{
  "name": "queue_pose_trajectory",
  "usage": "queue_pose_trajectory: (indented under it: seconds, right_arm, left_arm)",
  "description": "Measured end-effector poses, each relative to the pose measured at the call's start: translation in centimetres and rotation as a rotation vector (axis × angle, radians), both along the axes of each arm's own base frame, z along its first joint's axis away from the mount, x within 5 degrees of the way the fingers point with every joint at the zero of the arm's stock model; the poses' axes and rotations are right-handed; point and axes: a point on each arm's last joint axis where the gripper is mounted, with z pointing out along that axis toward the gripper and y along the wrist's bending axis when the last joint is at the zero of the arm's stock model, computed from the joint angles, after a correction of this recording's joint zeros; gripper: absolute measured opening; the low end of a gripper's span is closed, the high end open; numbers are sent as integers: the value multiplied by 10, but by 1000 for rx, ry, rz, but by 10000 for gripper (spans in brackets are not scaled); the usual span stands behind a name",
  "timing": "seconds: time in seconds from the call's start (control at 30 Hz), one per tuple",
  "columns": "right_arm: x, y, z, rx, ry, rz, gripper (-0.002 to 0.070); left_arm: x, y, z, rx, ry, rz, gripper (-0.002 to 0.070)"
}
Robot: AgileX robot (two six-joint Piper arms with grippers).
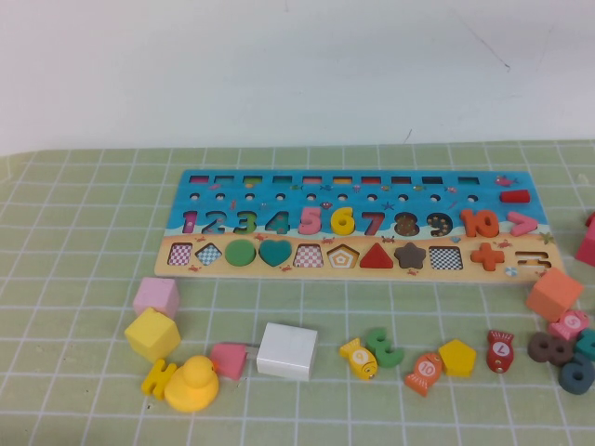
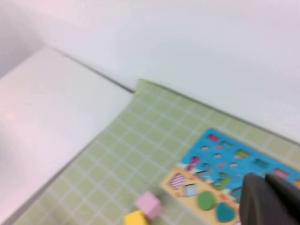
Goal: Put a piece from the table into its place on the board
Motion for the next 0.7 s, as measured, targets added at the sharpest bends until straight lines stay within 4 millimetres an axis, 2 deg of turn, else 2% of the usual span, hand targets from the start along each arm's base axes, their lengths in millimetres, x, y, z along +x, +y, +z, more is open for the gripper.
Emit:
queue_pose_trajectory:
  seconds: [0.27,0.43,0.6,0.7]
  right_arm:
    - [8,14,-10,41,69,63,-1]
    - [6,12,-7,45,64,65,-1]
    - [-20,-12,13,7,-53,7,-1]
    - [-46,-40,28,-37,-146,-92,-1]
  left_arm:
    - [0,0,0,0,0,0,-2]
    - [0,0,0,0,0,0,-2]
    - [0,0,0,0,0,0,-2]
    - [0,0,0,0,0,0,-2]
